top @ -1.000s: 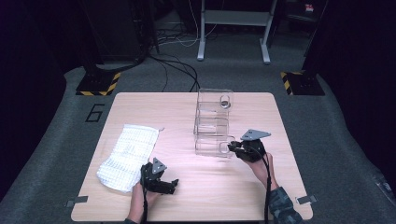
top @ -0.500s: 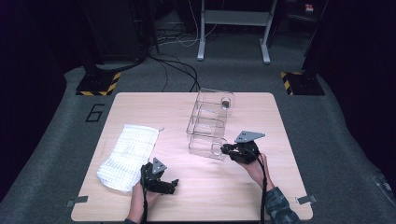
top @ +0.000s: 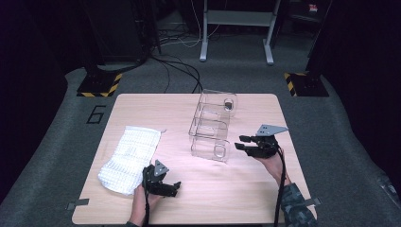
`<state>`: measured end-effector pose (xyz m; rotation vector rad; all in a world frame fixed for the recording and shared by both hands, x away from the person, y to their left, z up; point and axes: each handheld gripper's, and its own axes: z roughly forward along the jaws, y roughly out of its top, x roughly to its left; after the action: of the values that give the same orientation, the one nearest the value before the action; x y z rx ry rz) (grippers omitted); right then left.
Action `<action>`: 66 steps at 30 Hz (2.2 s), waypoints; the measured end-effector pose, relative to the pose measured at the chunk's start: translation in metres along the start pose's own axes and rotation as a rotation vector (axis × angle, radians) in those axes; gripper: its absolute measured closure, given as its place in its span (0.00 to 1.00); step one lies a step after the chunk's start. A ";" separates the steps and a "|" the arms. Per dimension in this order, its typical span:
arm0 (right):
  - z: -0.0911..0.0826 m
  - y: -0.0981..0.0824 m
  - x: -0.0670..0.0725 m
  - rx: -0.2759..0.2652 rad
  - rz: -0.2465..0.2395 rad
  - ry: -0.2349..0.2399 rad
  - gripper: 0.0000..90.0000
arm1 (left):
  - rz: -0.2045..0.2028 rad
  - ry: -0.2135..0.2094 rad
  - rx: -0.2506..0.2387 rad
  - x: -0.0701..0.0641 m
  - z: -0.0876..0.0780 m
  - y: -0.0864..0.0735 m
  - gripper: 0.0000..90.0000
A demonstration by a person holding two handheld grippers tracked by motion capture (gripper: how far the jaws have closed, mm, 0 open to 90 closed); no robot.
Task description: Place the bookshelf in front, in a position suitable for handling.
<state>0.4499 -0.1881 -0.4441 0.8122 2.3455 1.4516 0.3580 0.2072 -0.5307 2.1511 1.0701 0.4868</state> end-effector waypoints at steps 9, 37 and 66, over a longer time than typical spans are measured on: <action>0.023 0.020 -0.017 0.024 -0.041 -0.006 0.64 | 0.004 0.002 0.000 0.000 0.000 0.000 0.00; 0.104 0.041 -0.026 0.094 -0.146 0.101 0.84 | 0.004 -0.008 0.003 0.000 0.000 0.000 0.00; 0.108 0.043 0.003 0.050 -0.137 0.015 0.97 | 0.008 -0.009 0.005 0.000 -0.001 0.000 0.00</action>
<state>0.5150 -0.0921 -0.4560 0.6408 2.4056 1.3539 0.3580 0.2077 -0.5303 2.1605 1.0593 0.4789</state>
